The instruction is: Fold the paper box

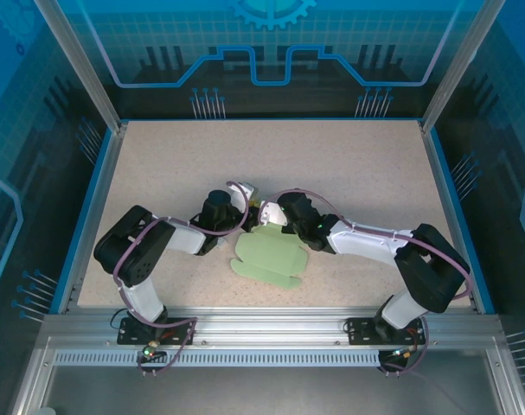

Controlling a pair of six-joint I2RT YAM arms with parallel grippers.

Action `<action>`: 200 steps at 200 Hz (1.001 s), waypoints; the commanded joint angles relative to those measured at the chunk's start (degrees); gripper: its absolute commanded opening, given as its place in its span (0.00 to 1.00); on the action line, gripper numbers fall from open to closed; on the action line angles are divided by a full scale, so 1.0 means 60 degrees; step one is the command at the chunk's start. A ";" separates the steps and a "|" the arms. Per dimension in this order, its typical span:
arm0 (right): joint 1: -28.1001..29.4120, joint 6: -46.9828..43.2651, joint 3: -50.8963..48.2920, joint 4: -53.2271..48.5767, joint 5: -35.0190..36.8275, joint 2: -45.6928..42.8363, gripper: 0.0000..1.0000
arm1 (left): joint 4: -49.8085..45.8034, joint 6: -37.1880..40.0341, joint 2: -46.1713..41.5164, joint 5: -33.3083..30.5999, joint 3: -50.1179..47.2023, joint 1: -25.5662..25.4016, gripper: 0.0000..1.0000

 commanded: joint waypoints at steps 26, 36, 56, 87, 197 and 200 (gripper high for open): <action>0.0064 0.0056 0.0031 -0.0882 0.0379 0.0209 0.01 | 0.0084 0.0018 -0.0414 -0.0829 -0.0161 0.0279 0.37; 0.0053 0.0058 0.0035 -0.0889 0.0402 0.0209 0.01 | 0.0096 0.0038 -0.0433 -0.0969 -0.0190 0.0286 0.33; 0.0064 0.0073 0.0049 -0.0893 0.0458 0.0236 0.01 | 0.0034 0.0136 -0.0447 -0.1119 -0.0223 0.0275 0.30; 0.0064 0.0058 0.0096 -0.0908 0.0540 0.0282 0.01 | -0.0034 0.0246 -0.0478 -0.1328 -0.0252 0.0290 0.28; 0.0027 0.0057 0.0145 -0.0924 0.0545 0.0413 0.01 | -0.0267 -0.0174 -0.0679 -0.0302 -0.0252 0.0304 0.52; 0.0030 0.0058 0.0143 -0.0924 0.0551 0.0410 0.01 | -0.0268 -0.0191 -0.0695 -0.0301 -0.0265 0.0309 0.52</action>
